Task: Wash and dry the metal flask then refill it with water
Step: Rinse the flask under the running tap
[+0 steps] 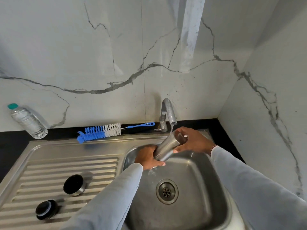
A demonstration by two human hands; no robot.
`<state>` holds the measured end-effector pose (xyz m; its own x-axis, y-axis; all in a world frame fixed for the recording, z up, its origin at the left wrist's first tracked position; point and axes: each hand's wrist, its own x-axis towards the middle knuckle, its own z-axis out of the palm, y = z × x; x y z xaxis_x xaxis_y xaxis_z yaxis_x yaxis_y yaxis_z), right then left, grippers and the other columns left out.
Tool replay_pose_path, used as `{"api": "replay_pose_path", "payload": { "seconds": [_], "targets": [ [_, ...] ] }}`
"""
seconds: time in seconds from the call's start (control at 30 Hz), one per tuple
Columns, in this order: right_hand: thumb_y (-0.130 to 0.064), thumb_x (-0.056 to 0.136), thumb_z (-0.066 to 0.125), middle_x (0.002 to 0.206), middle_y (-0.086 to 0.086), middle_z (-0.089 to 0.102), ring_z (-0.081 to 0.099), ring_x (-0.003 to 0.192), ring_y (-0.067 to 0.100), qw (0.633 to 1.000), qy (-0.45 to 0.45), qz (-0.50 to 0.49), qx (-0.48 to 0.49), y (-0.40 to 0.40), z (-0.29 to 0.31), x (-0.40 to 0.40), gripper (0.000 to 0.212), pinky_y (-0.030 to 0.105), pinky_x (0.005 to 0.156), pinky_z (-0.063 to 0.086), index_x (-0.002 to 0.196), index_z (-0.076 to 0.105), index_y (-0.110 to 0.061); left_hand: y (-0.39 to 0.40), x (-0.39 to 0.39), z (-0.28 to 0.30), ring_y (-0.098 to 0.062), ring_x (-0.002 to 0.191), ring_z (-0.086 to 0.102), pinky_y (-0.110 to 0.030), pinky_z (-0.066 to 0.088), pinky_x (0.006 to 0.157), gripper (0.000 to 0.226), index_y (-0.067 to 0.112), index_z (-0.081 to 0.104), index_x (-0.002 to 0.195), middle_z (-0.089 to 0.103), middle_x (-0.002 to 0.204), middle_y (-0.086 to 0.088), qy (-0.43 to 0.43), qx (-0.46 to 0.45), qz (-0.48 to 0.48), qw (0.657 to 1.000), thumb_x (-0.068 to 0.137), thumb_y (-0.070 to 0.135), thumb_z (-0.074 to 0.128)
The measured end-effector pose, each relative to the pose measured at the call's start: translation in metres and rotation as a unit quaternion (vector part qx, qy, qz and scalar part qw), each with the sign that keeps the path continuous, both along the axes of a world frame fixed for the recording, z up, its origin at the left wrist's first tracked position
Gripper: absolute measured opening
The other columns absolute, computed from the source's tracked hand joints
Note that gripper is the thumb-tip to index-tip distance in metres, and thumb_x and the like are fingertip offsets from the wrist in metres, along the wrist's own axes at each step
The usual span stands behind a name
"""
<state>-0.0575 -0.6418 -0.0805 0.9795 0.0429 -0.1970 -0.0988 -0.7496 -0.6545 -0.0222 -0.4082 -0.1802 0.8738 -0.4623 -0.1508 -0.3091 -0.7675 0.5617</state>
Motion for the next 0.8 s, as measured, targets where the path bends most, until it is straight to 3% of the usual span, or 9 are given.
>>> {"api": "replay_pose_path", "payload": {
  "seconds": [0.17,0.33,0.5,0.63,0.7,0.8],
  "targets": [
    [-0.044,0.050,0.097,0.104,-0.016,0.074,0.070,0.097,0.003,0.992,-0.056,-0.043,0.103,0.022,-0.011,0.001,0.075,0.032,0.091,0.058,0.117,0.067,-0.036,-0.003,-0.002,0.000,-0.013,0.093,0.065,-0.021,0.050,0.078,0.070,0.019,0.062,0.127,0.072,0.116,0.001,0.070,-0.066,0.022,0.995,0.068,0.041,0.093],
    [-0.032,0.054,0.098,0.093,-0.017,0.072,0.067,0.084,-0.003,0.985,-0.118,-0.072,0.103,0.044,-0.007,-0.003,0.064,0.013,0.074,0.051,0.110,0.067,-0.032,-0.009,-0.002,0.010,-0.018,0.102,0.069,-0.032,0.056,0.091,0.064,0.019,0.064,0.122,0.073,0.114,0.002,0.088,-0.142,0.061,0.984,0.069,0.039,0.092],
    [-0.055,0.046,0.096,0.090,-0.013,0.071,0.067,0.083,0.002,0.967,-0.182,-0.157,0.087,0.058,-0.013,-0.005,0.071,0.020,0.073,0.055,0.104,0.067,-0.024,-0.017,-0.001,0.029,-0.007,0.094,0.071,-0.022,0.056,0.080,0.053,0.021,0.067,0.110,0.075,0.101,0.007,0.085,-0.249,0.090,0.961,0.066,0.028,0.095],
    [-0.077,0.043,0.085,0.095,-0.010,0.066,0.064,0.087,0.007,0.957,-0.188,-0.213,0.063,0.060,-0.018,-0.006,0.084,0.027,0.073,0.056,0.104,0.060,-0.025,-0.025,0.001,0.036,-0.011,0.100,0.071,-0.034,0.059,0.091,0.068,0.023,0.068,0.117,0.076,0.107,0.007,0.090,-0.275,0.083,0.954,0.056,0.040,0.094],
    [-0.073,0.045,0.088,0.100,-0.011,0.065,0.063,0.091,0.006,0.966,-0.159,-0.189,0.080,0.053,-0.017,-0.005,0.084,0.025,0.076,0.055,0.108,0.058,-0.027,-0.025,0.004,0.038,-0.011,0.102,0.071,-0.037,0.059,0.094,0.067,0.022,0.068,0.120,0.076,0.109,0.007,0.099,-0.268,0.070,0.956,0.060,0.037,0.094],
    [-0.046,0.053,0.098,0.115,-0.012,0.065,0.064,0.103,0.007,0.981,-0.091,-0.076,0.156,0.035,-0.013,-0.004,0.087,0.024,0.086,0.055,0.127,0.053,-0.035,-0.021,0.009,0.040,-0.015,0.106,0.071,-0.043,0.057,0.098,0.066,0.019,0.067,0.124,0.075,0.113,0.004,0.126,-0.258,0.048,0.957,0.065,0.028,0.095]
  ]
}}
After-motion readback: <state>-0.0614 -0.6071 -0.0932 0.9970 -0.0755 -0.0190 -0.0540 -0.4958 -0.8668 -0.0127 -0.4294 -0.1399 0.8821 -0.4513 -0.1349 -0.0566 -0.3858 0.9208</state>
